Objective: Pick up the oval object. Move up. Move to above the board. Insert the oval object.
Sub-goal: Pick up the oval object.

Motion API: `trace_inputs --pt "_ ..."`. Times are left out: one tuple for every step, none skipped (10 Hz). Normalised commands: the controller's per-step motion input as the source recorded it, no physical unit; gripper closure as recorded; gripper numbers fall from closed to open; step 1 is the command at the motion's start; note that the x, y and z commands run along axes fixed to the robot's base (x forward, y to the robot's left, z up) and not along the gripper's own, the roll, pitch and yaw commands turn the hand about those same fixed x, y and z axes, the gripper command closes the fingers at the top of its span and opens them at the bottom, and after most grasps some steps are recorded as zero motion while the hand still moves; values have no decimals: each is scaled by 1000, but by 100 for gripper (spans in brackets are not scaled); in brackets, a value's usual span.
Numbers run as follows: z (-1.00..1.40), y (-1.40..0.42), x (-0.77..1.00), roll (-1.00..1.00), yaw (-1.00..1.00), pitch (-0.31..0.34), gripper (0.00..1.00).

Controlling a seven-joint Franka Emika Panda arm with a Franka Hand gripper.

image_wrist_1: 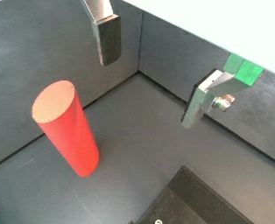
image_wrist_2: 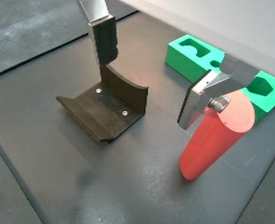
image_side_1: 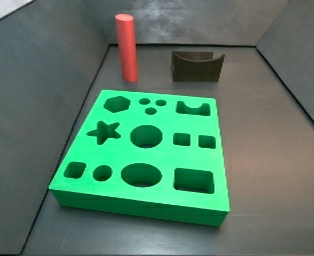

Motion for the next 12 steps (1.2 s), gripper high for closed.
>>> trace_inputs --pt "-86 0 0 0 -26 -44 0" --pt "-123 -9 -111 16 -20 -79 0" --pt "-109 0 -143 10 0 -84 0" --pt "-111 0 -169 0 0 -94 0" --pt "-97 0 -80 0 0 -67 0" --pt "-74 0 -26 6 -63 -41 0" --pt "-123 -34 -74 23 -286 -69 0" --pt "-83 0 -100 19 -549 -53 0" --pt "-69 0 -146 31 -549 -47 0" --pt "-26 -34 -49 4 -660 -36 0" --pt "0 -37 0 0 -857 -20 0" --pt "0 -26 0 0 -966 -19 0"
